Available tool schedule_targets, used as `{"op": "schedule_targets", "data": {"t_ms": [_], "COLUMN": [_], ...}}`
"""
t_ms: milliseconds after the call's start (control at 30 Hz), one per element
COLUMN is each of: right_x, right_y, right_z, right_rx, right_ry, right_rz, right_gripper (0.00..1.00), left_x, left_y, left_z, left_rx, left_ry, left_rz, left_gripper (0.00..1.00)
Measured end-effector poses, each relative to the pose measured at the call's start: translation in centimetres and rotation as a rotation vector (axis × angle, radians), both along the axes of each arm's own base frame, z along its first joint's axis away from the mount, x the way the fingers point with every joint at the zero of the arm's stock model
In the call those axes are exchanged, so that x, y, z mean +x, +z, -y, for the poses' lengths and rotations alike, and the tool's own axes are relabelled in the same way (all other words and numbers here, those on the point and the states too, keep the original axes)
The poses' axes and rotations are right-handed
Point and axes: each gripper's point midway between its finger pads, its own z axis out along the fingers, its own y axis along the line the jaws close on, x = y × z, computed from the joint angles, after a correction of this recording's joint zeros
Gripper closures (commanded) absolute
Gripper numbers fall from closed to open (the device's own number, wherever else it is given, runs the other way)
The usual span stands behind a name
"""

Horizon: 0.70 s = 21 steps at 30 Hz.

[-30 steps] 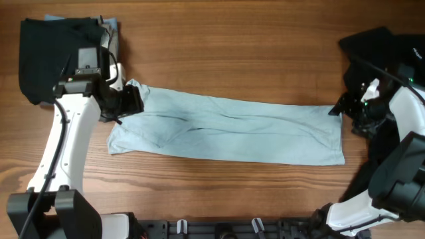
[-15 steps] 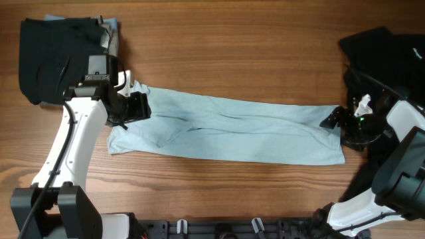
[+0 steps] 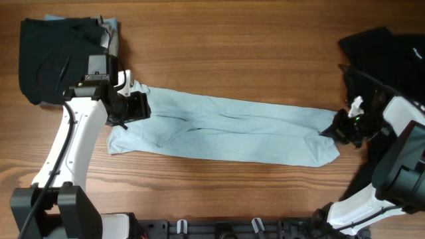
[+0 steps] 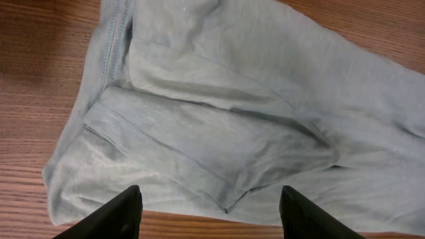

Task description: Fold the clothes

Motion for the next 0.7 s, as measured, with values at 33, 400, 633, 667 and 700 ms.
{"op": "schedule_targets", "data": {"t_ms": [33,400,633,667,700], "right_x": [0.4,2.9,3.7,3.8,3.9], "right_y": [0.6,4.1,4.2,4.2,4.3], "right_z": [0.8,2.7,-1.9,-2.9,-4.0], "right_rx": [-0.030,-0.154,-0.147,-0.141,-0.134], "right_ry": [-0.002,0.019,0.164,0.186,0.215], "right_rz": [-0.008,0.043,0.047,0.047,0.047], "right_gripper": [0.96,0.96,0.96,0.96,0.96], "left_x": [0.0,0.2,0.5,0.5,0.5], "left_y": [0.0,0.0,0.1,0.1,0.1], "left_z": [0.0,0.0,0.0,0.0,0.0], "left_rx": [0.000,0.000,0.000,0.000,0.000], "left_ry": [0.000,0.000,0.000,0.000,0.000], "left_rz": [0.000,0.008,0.020,0.020,0.021], "left_gripper": [0.35,0.36,0.36,0.36,0.36]}}
